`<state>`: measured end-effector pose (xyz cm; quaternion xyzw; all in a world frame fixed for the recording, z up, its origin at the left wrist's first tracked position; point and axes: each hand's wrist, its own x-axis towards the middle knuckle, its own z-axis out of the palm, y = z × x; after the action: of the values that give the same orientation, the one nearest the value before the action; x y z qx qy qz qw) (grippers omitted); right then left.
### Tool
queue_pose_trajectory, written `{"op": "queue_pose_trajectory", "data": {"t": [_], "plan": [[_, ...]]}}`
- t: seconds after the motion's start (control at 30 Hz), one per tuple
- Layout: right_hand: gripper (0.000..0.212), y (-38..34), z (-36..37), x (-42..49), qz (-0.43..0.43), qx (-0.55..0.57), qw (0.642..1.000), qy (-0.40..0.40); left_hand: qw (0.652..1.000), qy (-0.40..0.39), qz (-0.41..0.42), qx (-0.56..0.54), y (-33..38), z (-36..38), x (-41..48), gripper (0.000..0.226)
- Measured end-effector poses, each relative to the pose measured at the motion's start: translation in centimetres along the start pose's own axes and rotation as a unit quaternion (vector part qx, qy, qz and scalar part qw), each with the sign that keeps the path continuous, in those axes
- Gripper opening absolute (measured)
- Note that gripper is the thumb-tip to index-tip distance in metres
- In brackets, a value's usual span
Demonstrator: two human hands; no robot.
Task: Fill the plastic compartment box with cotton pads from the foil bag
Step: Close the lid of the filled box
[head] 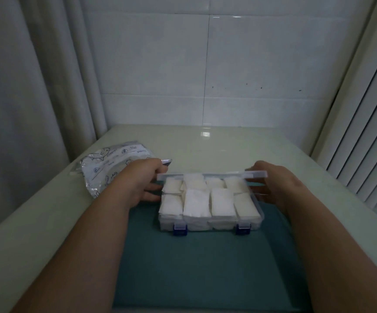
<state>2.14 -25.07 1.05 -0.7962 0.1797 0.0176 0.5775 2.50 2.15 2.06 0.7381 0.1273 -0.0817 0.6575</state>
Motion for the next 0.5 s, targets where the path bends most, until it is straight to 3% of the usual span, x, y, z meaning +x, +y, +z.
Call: {"op": "queue_pose_trajectory", "data": {"t": [0.13,0.27,0.5], "plan": [[0.019,-0.1,0.2,-0.8,-0.024,-0.074,0.997,0.017,1.0,-0.009,0.017,0.024,0.0,0.1,-0.2,0.034],[0.024,-0.7,0.7,-2.0,-0.057,-0.104,0.993,0.013,0.997,-0.033,0.043,0.051,-0.1,-0.1,0.0,0.021],[0.044,-1.1,0.8,-2.4,-0.038,-0.2,0.977,-0.058,0.959,-0.126,0.106,0.229,-1.3,-0.9,0.8,0.073]]}}
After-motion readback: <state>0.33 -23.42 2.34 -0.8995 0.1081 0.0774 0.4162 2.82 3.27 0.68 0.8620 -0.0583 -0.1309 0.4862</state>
